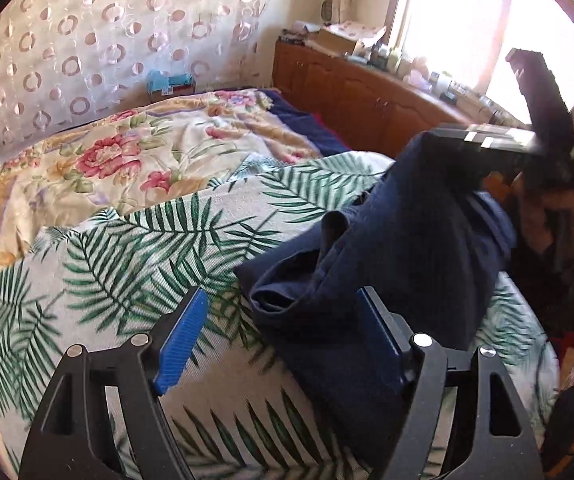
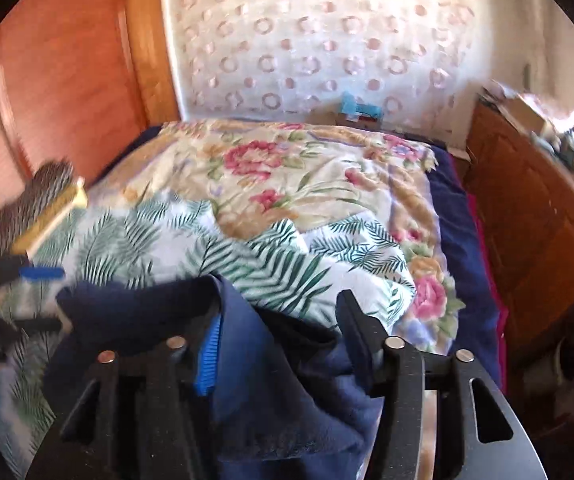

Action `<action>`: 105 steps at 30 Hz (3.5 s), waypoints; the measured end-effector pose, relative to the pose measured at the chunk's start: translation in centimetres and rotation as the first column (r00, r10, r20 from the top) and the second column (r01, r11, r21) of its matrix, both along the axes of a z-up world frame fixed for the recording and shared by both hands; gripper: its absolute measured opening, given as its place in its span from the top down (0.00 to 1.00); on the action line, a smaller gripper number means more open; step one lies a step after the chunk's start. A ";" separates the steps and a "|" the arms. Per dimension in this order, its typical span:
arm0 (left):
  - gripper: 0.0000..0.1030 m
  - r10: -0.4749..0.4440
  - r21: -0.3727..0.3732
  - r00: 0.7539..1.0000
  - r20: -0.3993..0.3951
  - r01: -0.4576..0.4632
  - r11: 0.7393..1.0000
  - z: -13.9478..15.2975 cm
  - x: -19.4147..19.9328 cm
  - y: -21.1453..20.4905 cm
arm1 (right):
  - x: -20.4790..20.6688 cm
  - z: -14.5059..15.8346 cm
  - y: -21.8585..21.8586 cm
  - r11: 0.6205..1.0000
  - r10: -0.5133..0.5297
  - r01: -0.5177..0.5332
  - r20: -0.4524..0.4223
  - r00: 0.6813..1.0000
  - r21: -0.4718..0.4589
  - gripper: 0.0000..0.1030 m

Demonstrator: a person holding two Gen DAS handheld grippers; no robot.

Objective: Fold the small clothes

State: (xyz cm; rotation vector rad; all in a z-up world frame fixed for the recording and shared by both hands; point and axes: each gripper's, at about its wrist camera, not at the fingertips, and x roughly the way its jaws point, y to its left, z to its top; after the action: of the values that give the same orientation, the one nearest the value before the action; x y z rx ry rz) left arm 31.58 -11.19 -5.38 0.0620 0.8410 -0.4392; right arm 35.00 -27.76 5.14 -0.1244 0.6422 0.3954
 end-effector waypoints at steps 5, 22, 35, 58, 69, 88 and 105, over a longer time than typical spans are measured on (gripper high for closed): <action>0.25 0.048 0.091 0.998 0.030 -0.050 0.995 -1.2 2.9 -0.3 | -0.4 1.4 -1.8 0.997 -0.074 0.074 0.048 0.996 0.015 0.45; 0.25 0.082 -0.048 0.996 -0.037 -0.084 0.995 -1.0 0.6 1.4 | -2.9 -2.6 -4.0 0.996 -0.078 0.083 -0.123 0.989 0.034 0.36; 0.37 0.043 -0.089 0.993 -0.111 -0.053 0.995 -3.0 0.6 -0.1 | -0.8 -4.5 -4.2 0.992 -0.033 0.056 -0.198 0.980 0.114 0.36; 0.88 0.010 -0.162 0.999 0.039 -0.004 0.987 3.0 -2.5 0.8 | -4.0 -2.2 -2.3 0.992 -0.008 0.013 -0.045 0.999 0.122 0.80; 0.88 0.103 -0.215 0.982 0.157 -0.067 0.974 7.6 -6.3 7.6 | -6.0 1.2 3.0 0.991 0.088 -0.095 0.086 0.992 0.090 0.81; 0.88 0.546 -0.292 0.798 0.255 -0.475 0.830 9.3 -16.5 29.2 | 0.2 6.6 28.4 0.835 0.541 -0.549 0.218 0.812 -0.029 0.81; 0.88 0.676 -0.247 0.728 0.114 -0.638 0.729 1.9 -16.6 35.8 | 12.7 4.4 47.3 0.807 0.590 -0.584 0.069 0.805 -0.083 0.46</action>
State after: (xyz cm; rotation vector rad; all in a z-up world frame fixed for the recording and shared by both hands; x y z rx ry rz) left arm 15.00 24.61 -3.52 -0.3684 0.5654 0.1726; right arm 47.71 19.50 9.52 -0.4030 0.5129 0.9705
